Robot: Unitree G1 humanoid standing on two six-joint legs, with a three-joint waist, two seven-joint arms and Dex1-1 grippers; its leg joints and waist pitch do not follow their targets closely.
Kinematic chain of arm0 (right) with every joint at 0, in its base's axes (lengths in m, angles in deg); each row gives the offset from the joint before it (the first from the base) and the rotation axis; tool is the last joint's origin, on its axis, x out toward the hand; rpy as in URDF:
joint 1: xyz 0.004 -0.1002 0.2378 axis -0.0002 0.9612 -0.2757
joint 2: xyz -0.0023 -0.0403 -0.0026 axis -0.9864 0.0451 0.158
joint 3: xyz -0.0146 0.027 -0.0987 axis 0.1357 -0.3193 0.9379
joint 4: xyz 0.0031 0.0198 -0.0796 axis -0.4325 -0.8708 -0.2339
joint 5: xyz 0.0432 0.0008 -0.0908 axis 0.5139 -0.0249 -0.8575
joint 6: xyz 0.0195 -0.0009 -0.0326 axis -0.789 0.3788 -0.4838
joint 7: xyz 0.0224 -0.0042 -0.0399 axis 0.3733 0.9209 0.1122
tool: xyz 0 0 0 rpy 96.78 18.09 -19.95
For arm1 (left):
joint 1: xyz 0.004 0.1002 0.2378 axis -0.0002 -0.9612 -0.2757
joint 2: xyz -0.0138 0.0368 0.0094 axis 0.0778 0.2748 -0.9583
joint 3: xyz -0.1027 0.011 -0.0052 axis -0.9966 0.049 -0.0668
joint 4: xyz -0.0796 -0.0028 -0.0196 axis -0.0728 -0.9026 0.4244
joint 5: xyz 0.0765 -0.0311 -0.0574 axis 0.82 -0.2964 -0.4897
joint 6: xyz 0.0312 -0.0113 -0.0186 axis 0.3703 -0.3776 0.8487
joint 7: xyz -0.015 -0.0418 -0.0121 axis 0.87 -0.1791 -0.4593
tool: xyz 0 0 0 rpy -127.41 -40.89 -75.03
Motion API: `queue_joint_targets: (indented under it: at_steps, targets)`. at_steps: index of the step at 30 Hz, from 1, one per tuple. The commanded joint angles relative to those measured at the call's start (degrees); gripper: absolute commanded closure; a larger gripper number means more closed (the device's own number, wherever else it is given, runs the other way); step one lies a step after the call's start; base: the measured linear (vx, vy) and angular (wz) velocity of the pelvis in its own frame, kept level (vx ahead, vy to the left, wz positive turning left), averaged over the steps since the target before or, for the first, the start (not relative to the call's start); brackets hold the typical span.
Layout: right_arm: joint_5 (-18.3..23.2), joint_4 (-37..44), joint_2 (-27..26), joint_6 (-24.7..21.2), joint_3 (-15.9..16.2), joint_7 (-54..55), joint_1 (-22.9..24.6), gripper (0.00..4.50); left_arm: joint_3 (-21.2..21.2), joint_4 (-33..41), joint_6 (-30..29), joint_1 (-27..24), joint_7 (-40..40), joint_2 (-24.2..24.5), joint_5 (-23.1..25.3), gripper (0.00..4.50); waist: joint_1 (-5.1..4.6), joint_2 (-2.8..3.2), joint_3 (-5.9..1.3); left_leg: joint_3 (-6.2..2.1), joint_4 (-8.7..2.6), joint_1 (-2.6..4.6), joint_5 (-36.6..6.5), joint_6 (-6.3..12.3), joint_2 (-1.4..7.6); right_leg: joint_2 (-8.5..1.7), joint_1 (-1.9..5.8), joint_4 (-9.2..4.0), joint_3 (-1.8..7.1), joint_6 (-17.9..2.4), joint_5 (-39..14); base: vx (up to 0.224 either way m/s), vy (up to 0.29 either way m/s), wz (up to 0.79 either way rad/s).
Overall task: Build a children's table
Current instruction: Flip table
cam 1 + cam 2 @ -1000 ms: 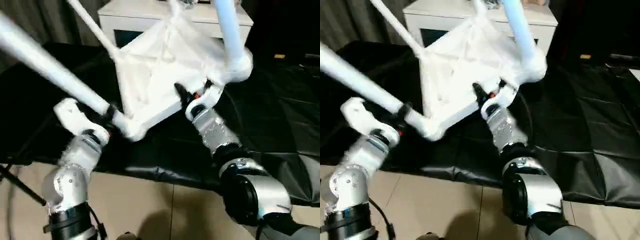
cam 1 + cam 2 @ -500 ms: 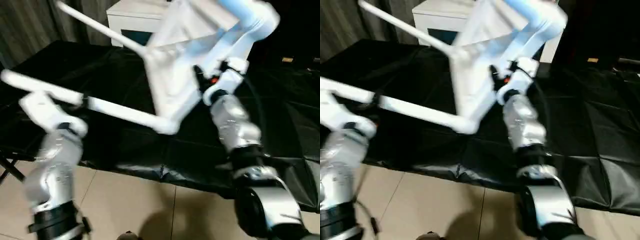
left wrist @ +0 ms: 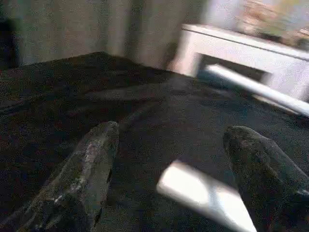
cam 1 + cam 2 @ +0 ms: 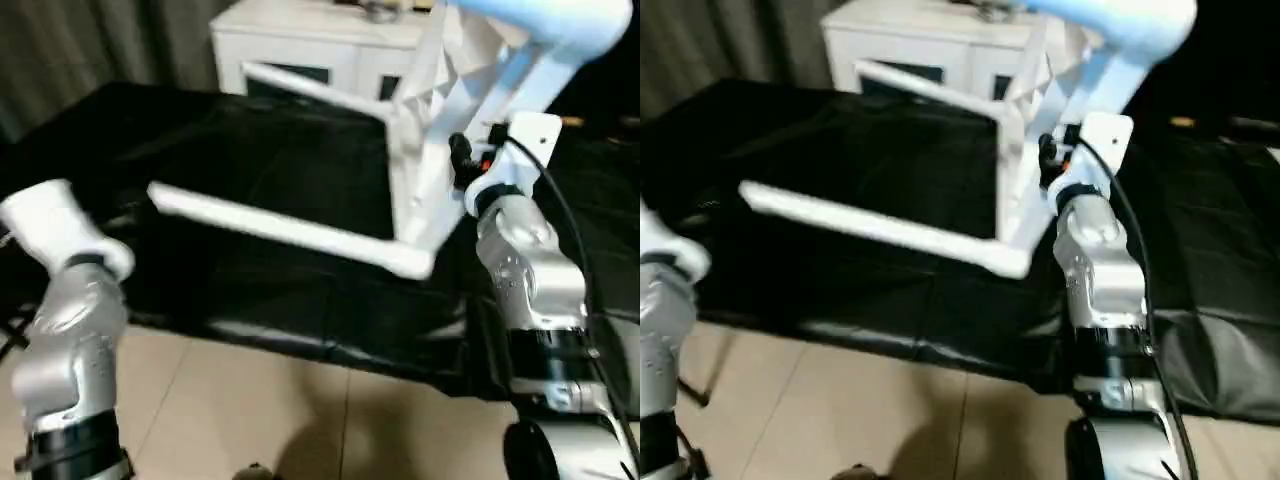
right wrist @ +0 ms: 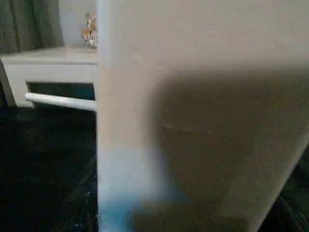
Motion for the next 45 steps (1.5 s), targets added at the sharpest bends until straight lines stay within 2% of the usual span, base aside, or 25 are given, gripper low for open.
queue_joint_targets:
  at_steps: [1,3,4,6,9,10,11,12,15,18,22,23,24,25,27,29,30,31,32,34,36,39,40,43,45]
  targets:
    - [-1.33,1.48,1.32,-2.90,0.64,-0.18,0.01,2.57,3.35,2.04,-1.44,0.24,-3.62,2.05,1.12,0.65,-0.37,0.08,-3.58,-2.04,-4.86,1.73,-12.20,-5.32,3.40,-5.17,1.53,-4.64,3.66,-2.50,-4.06,0.000,0.000,0.00]
    - [-2.83,2.13,2.45,-4.22,0.82,0.06,-1.01,2.58,8.29,3.92,-1.99,1.21,-8.67,5.79,1.92,0.65,-0.53,-0.19,-3.61,-1.93,-4.72,1.76,-10.98,-5.00,3.34,-4.99,1.55,-4.44,3.74,-2.94,-2.58,0.000,0.000,0.00]
    - [-3.45,2.22,2.80,-4.48,0.98,0.15,-1.40,2.58,10.16,4.96,-2.25,1.93,-10.72,7.20,1.99,0.65,-0.43,0.00,-3.71,-1.80,-4.57,1.94,-10.49,-4.86,3.21,-4.97,1.44,-4.28,3.77,-3.09,-2.45,0.000,0.000,0.00]
    - [-3.89,2.52,2.97,-4.83,1.22,0.22,-1.50,2.59,11.46,5.64,-1.94,2.45,-12.31,8.25,2.17,0.65,-0.47,0.07,-3.55,-1.71,-4.56,2.21,-10.85,-5.19,3.33,-4.86,1.18,-4.33,3.83,-3.90,-2.54,0.000,0.000,0.00]
    - [-4.83,3.05,2.96,-5.39,2.38,0.30,-1.12,2.59,16.61,7.43,1.34,3.81,-18.72,12.91,5.19,0.65,-0.52,-0.24,-3.52,-1.57,-4.57,2.08,-10.46,-5.22,3.27,-4.85,1.38,-4.16,3.94,-4.25,-2.40,0.000,0.000,0.00]
    - [-4.82,3.13,2.82,-5.31,2.77,0.07,-0.81,2.59,18.01,7.70,2.51,4.17,-20.24,14.37,6.61,0.65,-0.49,-0.19,-3.51,-1.58,-4.56,1.99,-10.00,-5.05,3.24,-4.86,1.40,-4.15,3.99,-3.96,-2.33,0.000,0.000,0.00]
    - [-4.62,3.23,2.57,-4.86,3.27,-0.47,-0.31,2.24,19.77,7.90,4.46,4.67,-22.30,16.27,8.59,0.48,-0.43,-0.22,-3.50,-1.67,-4.58,1.91,-9.69,-4.90,3.23,-4.90,1.47,-4.21,3.98,-3.73,-2.38,0.000,0.000,0.00]
    - [-4.50,3.26,2.46,-4.57,3.48,-0.74,-0.09,2.24,20.44,7.93,5.40,4.87,-23.17,17.01,9.36,0.48,-0.46,-0.05,-3.53,-1.61,-4.53,1.98,-9.56,-4.86,3.24,-4.88,1.37,-4.21,4.04,-3.40,-2.33,0.000,0.000,0.00]
    - [-4.29,2.59,2.30,0.96,5.21,-3.61,1.36,1.87,22.64,8.31,10.62,6.30,-26.41,20.30,12.30,0.31,-0.59,0.17,-3.63,-1.60,-4.45,1.99,-9.33,-5.63,3.25,-4.90,1.47,-3.91,4.03,-3.97,-0.98,0.000,0.000,0.00]
    - [-5.30,1.44,2.45,9.41,6.71,-6.02,4.09,1.62,24.04,9.02,16.38,7.57,-29.76,21.80,13.65,0.02,-0.67,0.10,-3.65,-1.62,-4.41,1.89,-9.52,-5.85,3.33,-5.00,1.60,-3.75,4.02,-4.90,0.57,0.000,0.000,0.00]
    - [-6.17,-0.03,2.65,15.22,6.87,-6.01,6.97,1.24,25.20,9.62,20.10,8.99,-30.89,22.52,15.18,0.00,-0.78,0.04,-3.73,-1.48,-4.23,1.87,-9.02,-5.20,3.24,-4.92,1.78,-3.58,4.06,-6.11,2.20,0.000,0.000,0.00]
    - [-5.47,-0.88,1.90,18.19,6.00,-6.13,8.35,1.19,25.50,9.47,21.95,10.03,-30.46,22.52,16.53,0.00,-0.84,0.07,-3.65,-1.46,-4.22,1.87,-9.22,-4.84,3.23,-4.88,1.76,-3.57,4.09,-6.40,2.05,0.000,0.000,0.00]
    - [-5.34,-1.01,1.74,18.83,5.82,-6.17,8.60,1.09,25.53,9.42,22.43,10.22,-30.33,22.50,16.83,0.00,-0.81,0.12,-3.62,-1.38,-4.18,2.04,-10.31,-4.61,3.32,-4.95,1.51,-3.84,4.16,-6.49,0.76,0.000,0.000,0.00]
    - [-5.01,-1.27,1.34,20.37,5.39,-6.32,9.13,0.97,25.56,9.22,23.69,10.63,-29.96,22.43,17.64,0.00,-0.87,0.10,-3.63,-1.44,-4.22,1.98,-10.42,-4.58,3.30,-4.97,1.68,-3.74,4.14,-6.73,0.50,0.000,0.000,0.00]
    - [-4.99,-1.72,1.32,22.10,5.66,-7.32,9.88,0.87,25.10,8.95,24.34,11.23,-29.80,21.66,17.33,0.00,-0.86,0.14,-3.61,-1.49,-4.27,1.95,-10.96,-4.35,3.38,-4.97,1.71,-3.82,4.14,-7.16,-0.27,0.000,0.000,0.00]
    - [-5.70,-2.17,1.54,28.03,6.54,-8.71,11.54,0.73,24.77,8.65,25.81,11.98,-30.00,20.97,17.60,0.00,-0.82,0.23,-3.57,-1.47,-4.30,2.00,-11.84,-4.36,3.48,-5.04,1.53,-3.92,4.13,-7.47,-1.20,0.000,0.000,0.00]
    - [-5.70,-2.17,1.54,28.03,6.54,-8.71,11.54,0.65,24.77,8.65,25.81,11.98,-30.00,20.97,17.60,0.00,-0.79,0.12,-3.52,-1.48,-4.33,1.97,-12.20,-4.24,3.46,-5.03,1.59,-3.99,4.15,-7.43,-1.90,0.000,0.000,0.00]
    - [-7.40,-3.09,2.09,36.12,7.11,-8.30,13.10,0.50,24.83,7.90,28.92,12.31,-30.64,20.35,17.96,0.00,-0.70,0.31,-3.56,-1.51,-4.33,2.00,-12.36,-4.09,3.50,-5.09,1.47,-4.08,4.16,-7.35,-2.28,0.000,0.000,0.00]
    - [-7.61,-3.20,2.18,36.95,7.19,-8.25,13.26,0.40,24.84,7.82,29.20,12.32,-30.71,20.27,17.96,0.00,-0.68,0.21,-3.52,-1.47,-4.29,1.92,-12.68,-4.12,3.49,-5.20,1.45,-4.23,4.18,-7.32,-2.71,0.000,0.000,0.00]
    - [-9.10,-4.00,2.72,41.53,7.52,-7.59,14.00,0.35,25.06,7.38,31.63,12.17,-30.83,20.09,18.27,0.00,-0.69,0.22,-3.56,-1.49,-4.28,1.93,-12.63,-3.93,3.45,-5.08,1.55,-4.14,4.17,-7.41,-2.73,0.000,0.000,0.00]
    - [-11.41,-4.10,3.56,46.95,7.78,-6.45,15.34,0.19,24.65,7.20,35.78,12.49,-29.92,19.59,18.93,0.00,-0.69,-0.02,-3.56,-1.53,-4.26,1.79,-12.35,-3.56,3.47,-5.04,1.64,-4.13,4.13,-7.35,-2.48,0.000,0.000,0.00]
    - [-13.28,-3.24,4.02,51.39,7.72,-5.99,16.24,0.08,23.30,6.52,39.67,14.44,-27.02,19.45,21.95,0.00,-0.67,-0.16,-3.55,-1.47,-4.17,1.80,-12.60,-2.67,3.44,-4.92,1.64,-4.16,4.15,-7.17,-2.56,0.000,0.000,0.00]
    - [-14.31,-1.83,4.28,52.67,7.98,-6.04,16.29,0.08,22.54,5.42,41.04,16.04,-25.03,20.08,24.60,0.00,-0.68,-0.29,-3.53,-1.47,-4.12,1.82,-12.70,-2.23,3.42,-4.91,1.64,-4.19,4.15,-7.14,-3.09,0.000,0.000,0.00]
    - [-15.45,0.07,4.59,53.79,8.86,-6.71,16.09,0.08,22.03,3.34,41.48,18.06,-23.03,21.32,28.03,0.00,-0.77,-0.16,-3.43,-1.64,-4.22,1.75,-12.81,-1.92,3.46,-4.89,1.63,-4.22,4.11,-6.42,-4.65,0.000,0.000,0.00]
    - [-16.18,1.07,4.85,54.67,11.39,-9.42,15.51,0.08,22.05,-0.38,41.15,20.22,-21.51,22.58,31.57,0.00,-0.99,-0.07,-3.32,-1.67,-4.30,1.94,-14.27,-1.95,3.44,-4.81,1.34,-4.39,4.14,-6.35,-6.34,0.000,0.000,0.00]
